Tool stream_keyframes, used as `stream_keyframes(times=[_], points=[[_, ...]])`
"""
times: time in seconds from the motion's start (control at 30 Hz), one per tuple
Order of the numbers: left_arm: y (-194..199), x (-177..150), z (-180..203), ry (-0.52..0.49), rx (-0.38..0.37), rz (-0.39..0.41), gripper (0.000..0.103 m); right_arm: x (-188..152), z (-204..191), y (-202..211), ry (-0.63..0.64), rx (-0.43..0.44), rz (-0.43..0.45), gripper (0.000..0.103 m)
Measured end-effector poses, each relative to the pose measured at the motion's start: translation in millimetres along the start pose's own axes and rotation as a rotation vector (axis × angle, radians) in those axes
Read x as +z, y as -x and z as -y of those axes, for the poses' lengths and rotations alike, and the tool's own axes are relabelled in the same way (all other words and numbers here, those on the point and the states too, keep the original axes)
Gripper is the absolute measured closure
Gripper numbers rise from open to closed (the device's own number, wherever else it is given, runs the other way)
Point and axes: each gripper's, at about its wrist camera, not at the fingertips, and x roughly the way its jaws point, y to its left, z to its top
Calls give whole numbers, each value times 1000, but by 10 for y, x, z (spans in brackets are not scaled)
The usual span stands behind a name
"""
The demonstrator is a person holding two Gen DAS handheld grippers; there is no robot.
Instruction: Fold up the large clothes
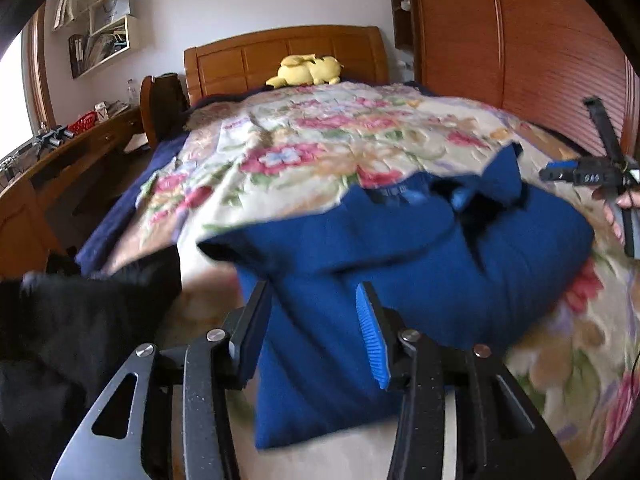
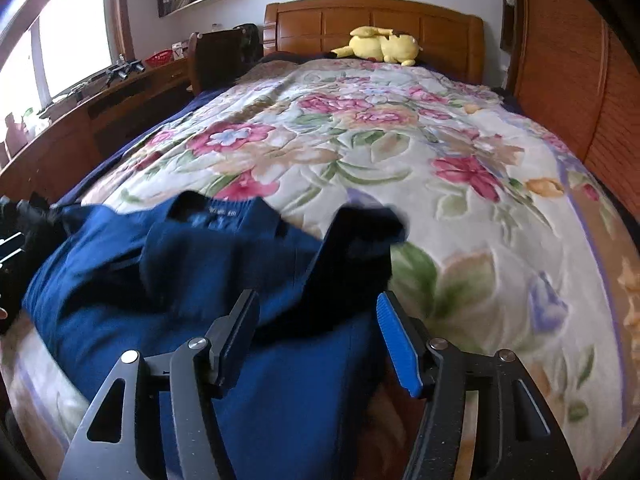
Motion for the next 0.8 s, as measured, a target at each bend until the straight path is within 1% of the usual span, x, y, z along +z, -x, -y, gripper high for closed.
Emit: stream_keyframes(times=[0.07,0.17,0.27,0.3,0.33,0.4,0.43,0.53,0.57,0.63,0.7,0.8], points=[[34,-151,3,1,5,-13,58,-158,-8,128,-11,4,15,39],[76,-332,-50,-5,40,-33,58,-400,-42,261,-16,32,2,39],[85,-440,-153,11,40,-57,58,-587,-98,350,7,35,-13,39],[78,-474,-188,19,36,-65,58,-638,-114,368,9,65,-8,39],[68,-497,-209,27,35,-70,58,-685,-130,385,16,64,-8,39],[45,-539,-235,37,31,-80,58,-760,-149,405,30,29,-4,39],[33,-552,-231,38,29,-82,58,-795,-145,398,29,14,-4,38],[-27,-596,-205,28,29,-97,58,-892,-101,318,1,23,-5,34],[-66,-605,-199,25,32,-106,58,-910,-96,276,0,17,1,29],[-119,-621,-195,25,31,-121,58,-939,-46,171,-21,23,2,24],[-165,-640,-187,24,31,-133,58,-929,-11,72,-49,56,-25,24],[-208,-674,-170,15,37,-138,57,-914,14,39,-48,62,-10,22]])
